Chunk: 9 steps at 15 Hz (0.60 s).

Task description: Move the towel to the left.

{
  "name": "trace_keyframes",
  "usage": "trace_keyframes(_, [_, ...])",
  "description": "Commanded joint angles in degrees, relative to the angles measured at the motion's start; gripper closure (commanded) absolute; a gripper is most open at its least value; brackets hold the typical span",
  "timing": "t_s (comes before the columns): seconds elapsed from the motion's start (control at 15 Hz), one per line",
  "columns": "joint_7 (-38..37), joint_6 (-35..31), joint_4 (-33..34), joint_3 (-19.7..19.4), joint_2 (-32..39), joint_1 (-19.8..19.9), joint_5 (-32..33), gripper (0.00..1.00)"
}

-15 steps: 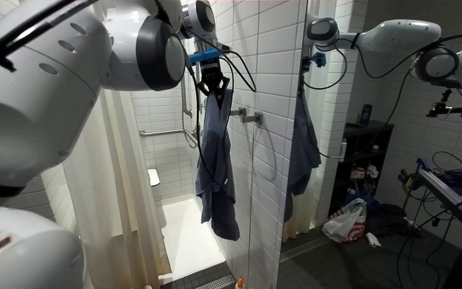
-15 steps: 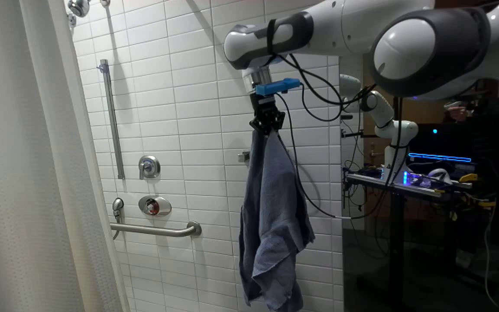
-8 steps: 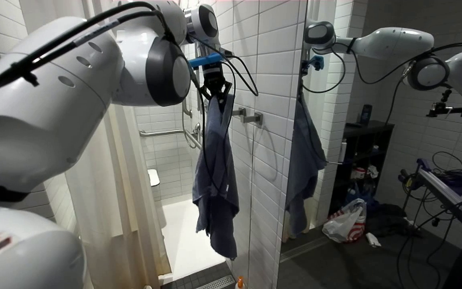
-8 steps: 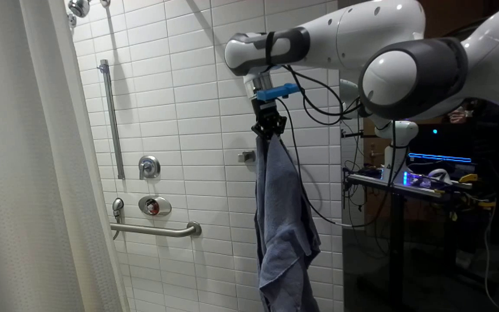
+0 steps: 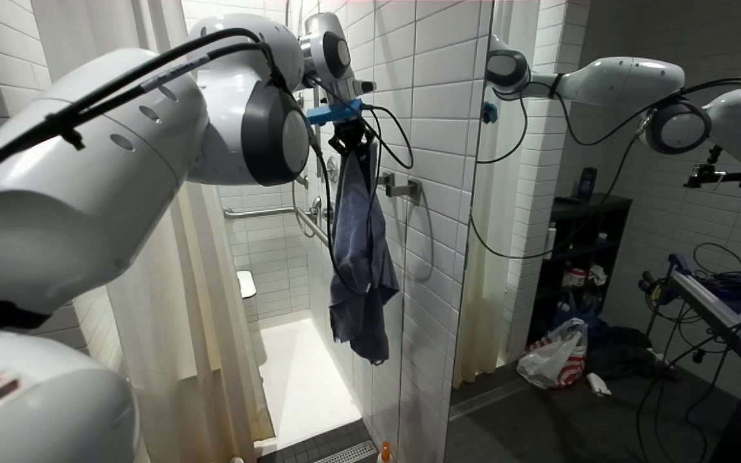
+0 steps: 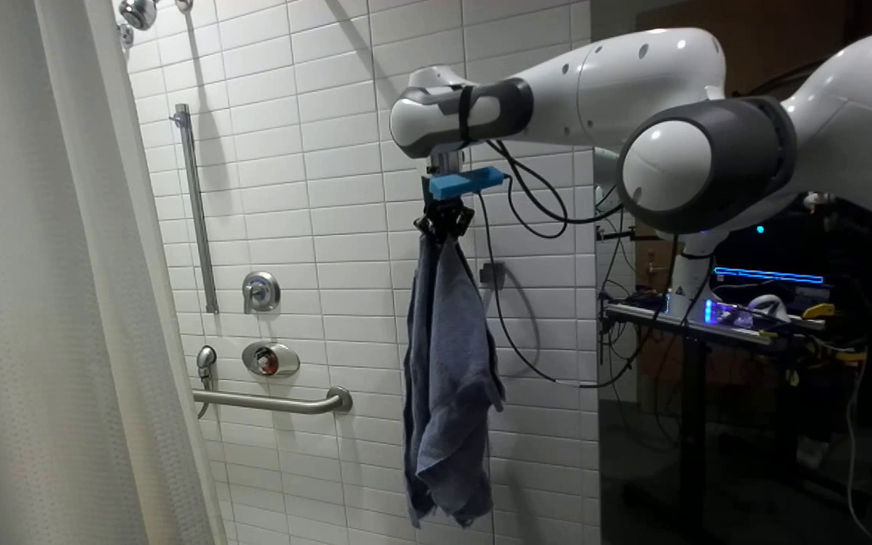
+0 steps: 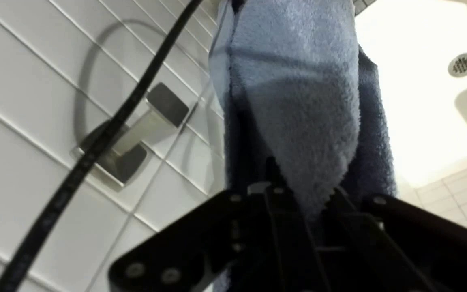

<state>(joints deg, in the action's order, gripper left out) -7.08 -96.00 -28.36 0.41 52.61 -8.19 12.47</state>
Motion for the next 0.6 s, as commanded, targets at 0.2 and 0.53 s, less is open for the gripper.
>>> trace_keyframes(0.2, [-4.3,-16.3,1.6,-2.5,3.8,0.1,3.4,0.98])
trace_keyframes(0.53, [-3.7,-26.3,0.8,-3.8,6.1,3.0,3.6,0.98])
